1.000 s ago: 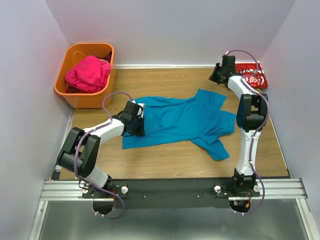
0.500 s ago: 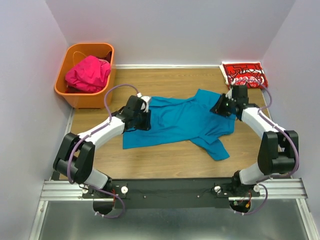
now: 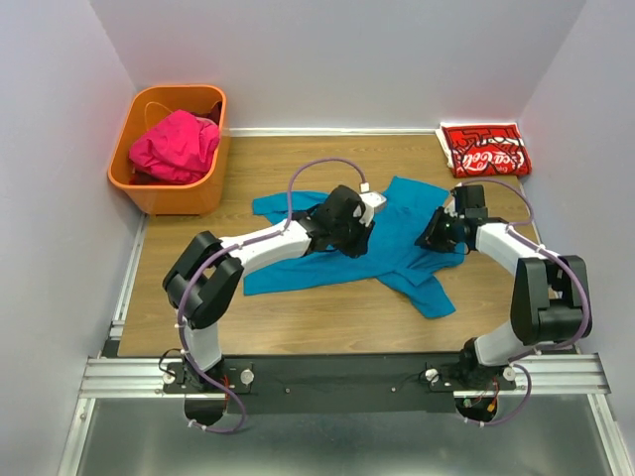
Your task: Fold and stack the t-shirts
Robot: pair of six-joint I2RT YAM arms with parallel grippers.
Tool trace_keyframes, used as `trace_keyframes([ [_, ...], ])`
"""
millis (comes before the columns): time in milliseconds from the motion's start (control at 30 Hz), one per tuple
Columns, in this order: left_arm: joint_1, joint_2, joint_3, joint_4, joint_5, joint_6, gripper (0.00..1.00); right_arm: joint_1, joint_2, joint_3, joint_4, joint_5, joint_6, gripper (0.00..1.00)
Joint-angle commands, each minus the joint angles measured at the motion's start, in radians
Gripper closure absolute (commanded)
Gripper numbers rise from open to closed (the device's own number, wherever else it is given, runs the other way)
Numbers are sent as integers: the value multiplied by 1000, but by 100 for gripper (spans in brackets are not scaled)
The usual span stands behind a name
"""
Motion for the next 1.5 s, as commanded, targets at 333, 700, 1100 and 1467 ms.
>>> trace_keyframes([
  [333, -14, 19, -158, -11, 1, 23, 78, 1, 80, 27, 29, 47, -10, 69],
  [700, -14, 49, -237, -94, -58, -64, 84, 1, 210, 53, 99, 87, -2, 70],
  [1100, -12, -54, -390, -147, -26, -136, 88, 0, 567, 420, 124, 130, -4, 71],
  [1467, -6, -159, -458, -183, -3, -178, 88, -25, 730, 763, 95, 192, -77, 70],
])
